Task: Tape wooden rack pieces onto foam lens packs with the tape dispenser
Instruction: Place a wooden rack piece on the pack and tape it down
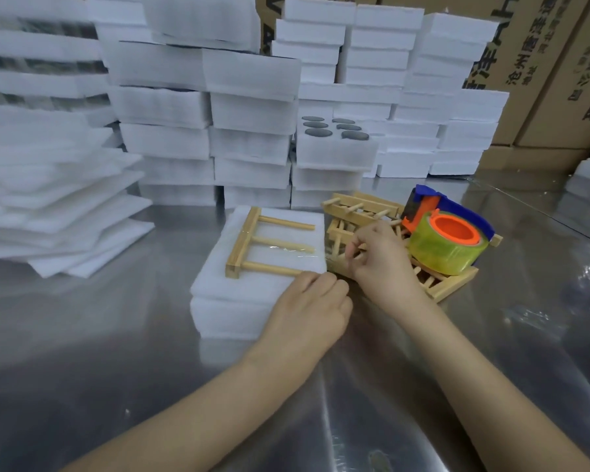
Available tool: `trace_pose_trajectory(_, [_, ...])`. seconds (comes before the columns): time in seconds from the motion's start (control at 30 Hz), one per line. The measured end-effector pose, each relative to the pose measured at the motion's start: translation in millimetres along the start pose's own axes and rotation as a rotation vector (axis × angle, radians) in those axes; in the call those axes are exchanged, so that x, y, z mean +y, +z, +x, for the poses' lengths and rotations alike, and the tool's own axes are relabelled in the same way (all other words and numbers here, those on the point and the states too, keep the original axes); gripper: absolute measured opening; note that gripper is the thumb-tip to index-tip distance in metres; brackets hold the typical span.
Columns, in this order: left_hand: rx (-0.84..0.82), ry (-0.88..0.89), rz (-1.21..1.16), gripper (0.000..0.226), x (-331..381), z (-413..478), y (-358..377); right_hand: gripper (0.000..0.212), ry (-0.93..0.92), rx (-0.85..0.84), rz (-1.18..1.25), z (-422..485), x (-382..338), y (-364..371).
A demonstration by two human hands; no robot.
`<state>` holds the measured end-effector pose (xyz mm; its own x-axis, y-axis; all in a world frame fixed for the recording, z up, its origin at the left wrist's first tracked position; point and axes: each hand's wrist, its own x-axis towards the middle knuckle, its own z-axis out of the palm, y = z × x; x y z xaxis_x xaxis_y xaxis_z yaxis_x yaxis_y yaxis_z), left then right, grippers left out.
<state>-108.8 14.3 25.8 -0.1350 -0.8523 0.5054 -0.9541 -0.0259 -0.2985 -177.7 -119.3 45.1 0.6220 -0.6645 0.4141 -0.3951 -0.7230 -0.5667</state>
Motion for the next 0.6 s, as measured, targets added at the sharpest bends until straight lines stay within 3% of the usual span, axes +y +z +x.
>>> trace_pose_trajectory(0.2, [0.091, -0.037, 0.044, 0.026, -5, -7, 1, 0.022, 0.026, -0.026, -0.075, -3, -10, 19])
trace_pose_trajectory(0.3, [0.123, -0.038, 0.043, 0.012, -4, -5, 3, 0.022, 0.043, -0.042, -0.075, -1, -9, 24])
trace_pose_trajectory(0.43, [0.254, -0.154, -0.258, 0.012, -3, -12, -6, 0.019, 0.066, -0.049, -0.028, 0, -9, 32])
trace_pose_trajectory(0.53, [0.519, -0.348, -0.375, 0.018, -28, -14, -30, 0.019, 0.030, 0.002, -0.023, -4, -8, 33])
trace_pose_trajectory(0.6, [0.568, -0.656, -0.414, 0.017, -62, -18, -38, 0.022, 0.039, 0.025, -0.045, -6, -8, 33])
